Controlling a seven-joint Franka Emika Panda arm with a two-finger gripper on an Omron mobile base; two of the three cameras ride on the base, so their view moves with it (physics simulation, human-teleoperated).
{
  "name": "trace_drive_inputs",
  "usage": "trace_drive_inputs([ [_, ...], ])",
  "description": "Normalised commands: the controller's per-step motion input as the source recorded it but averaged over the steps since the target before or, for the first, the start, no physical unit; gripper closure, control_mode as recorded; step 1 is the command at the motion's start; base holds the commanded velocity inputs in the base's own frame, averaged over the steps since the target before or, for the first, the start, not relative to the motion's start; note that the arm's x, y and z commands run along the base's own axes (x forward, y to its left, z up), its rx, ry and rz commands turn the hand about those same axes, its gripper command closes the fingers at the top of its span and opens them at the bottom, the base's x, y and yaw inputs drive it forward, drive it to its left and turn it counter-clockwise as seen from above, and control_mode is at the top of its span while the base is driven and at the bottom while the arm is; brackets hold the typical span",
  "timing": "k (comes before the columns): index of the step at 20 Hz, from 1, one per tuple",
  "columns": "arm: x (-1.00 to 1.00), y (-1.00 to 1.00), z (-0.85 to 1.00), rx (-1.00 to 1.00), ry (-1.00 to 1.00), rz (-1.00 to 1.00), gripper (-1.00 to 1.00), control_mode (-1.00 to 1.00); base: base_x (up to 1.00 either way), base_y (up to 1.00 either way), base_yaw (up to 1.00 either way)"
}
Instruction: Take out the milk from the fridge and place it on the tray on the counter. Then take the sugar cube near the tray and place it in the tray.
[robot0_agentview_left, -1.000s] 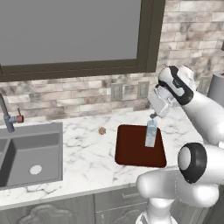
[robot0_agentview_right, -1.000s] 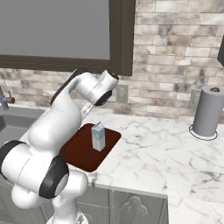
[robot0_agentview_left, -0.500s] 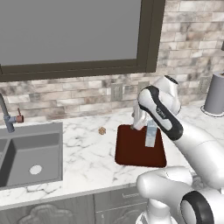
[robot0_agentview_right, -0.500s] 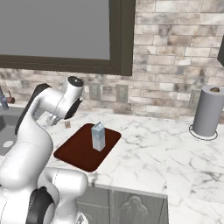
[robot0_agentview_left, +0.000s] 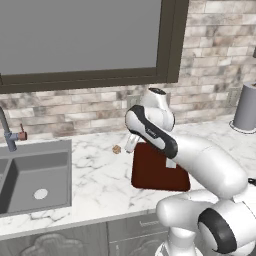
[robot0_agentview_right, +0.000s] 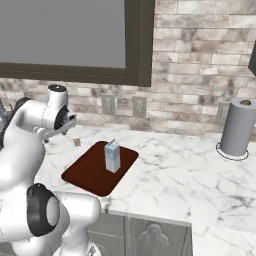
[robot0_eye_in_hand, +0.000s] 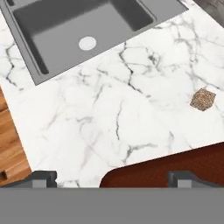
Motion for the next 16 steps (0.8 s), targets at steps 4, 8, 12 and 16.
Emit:
trace_drive_inputs([
  [4,0.42,0.25,0.0,-0.11,0.3,-0.06,-1.0,-1.0,0.0,0.0,0.0],
  [8,0.13,0.1,0.0,-0.1,0.15,-0.13,-1.0,-1.0,0.0,0.0,0.0],
  [12,0.06,0.0,-0.17,-0.09,0.06,-0.13,-1.0,-1.0,0.0,0.0,0.0],
  [16,0.02,0.0,-0.32,-0.08,0.0,-0.12,-1.0,-1.0,0.0,0.0,0.0],
])
